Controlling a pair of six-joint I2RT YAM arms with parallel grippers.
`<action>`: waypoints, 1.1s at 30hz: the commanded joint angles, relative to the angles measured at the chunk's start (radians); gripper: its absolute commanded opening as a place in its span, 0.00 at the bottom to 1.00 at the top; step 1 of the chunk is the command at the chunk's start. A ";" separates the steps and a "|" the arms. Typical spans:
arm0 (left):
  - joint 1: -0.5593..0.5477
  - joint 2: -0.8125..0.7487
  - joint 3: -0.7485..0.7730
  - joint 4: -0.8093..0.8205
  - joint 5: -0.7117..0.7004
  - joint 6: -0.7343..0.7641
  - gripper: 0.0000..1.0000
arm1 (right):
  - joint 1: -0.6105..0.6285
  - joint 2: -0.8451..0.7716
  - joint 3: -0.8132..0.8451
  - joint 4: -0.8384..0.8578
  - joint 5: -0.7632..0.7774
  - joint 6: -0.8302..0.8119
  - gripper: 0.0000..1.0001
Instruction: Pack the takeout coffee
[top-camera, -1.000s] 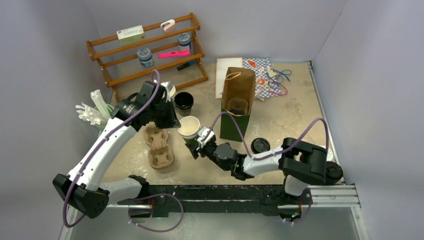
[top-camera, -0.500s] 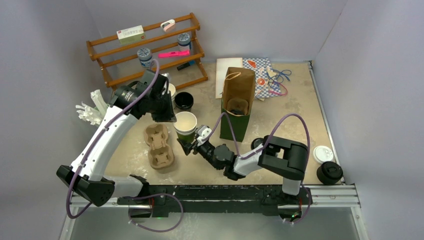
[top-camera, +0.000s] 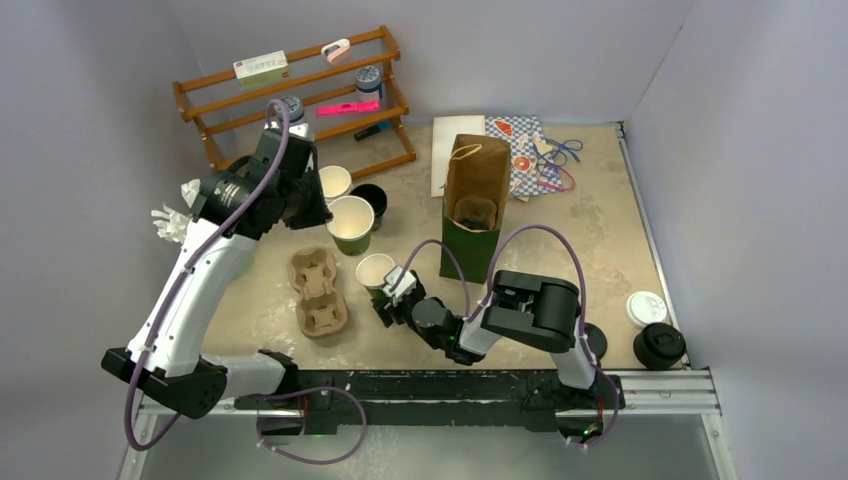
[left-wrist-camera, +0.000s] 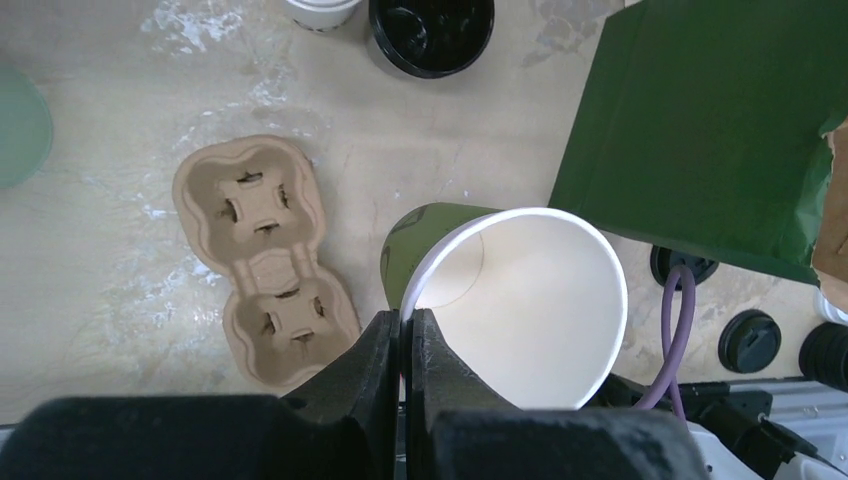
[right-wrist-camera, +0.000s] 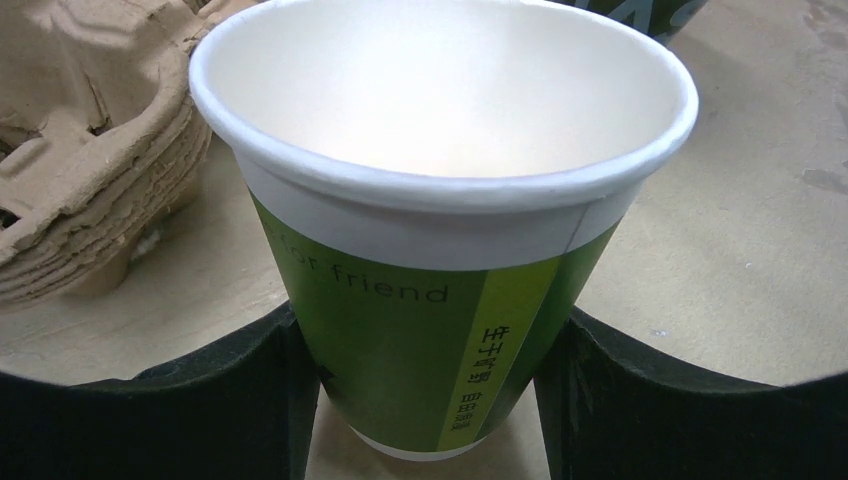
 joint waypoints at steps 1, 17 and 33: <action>0.008 -0.024 0.070 -0.001 -0.100 0.002 0.00 | -0.002 0.014 0.048 0.022 0.024 0.022 0.59; 0.008 -0.065 0.090 -0.057 -0.168 0.018 0.00 | -0.006 0.229 0.290 -0.022 -0.019 0.056 0.62; 0.008 -0.081 0.031 -0.008 -0.147 0.035 0.00 | -0.007 0.143 0.182 -0.003 0.025 0.054 0.99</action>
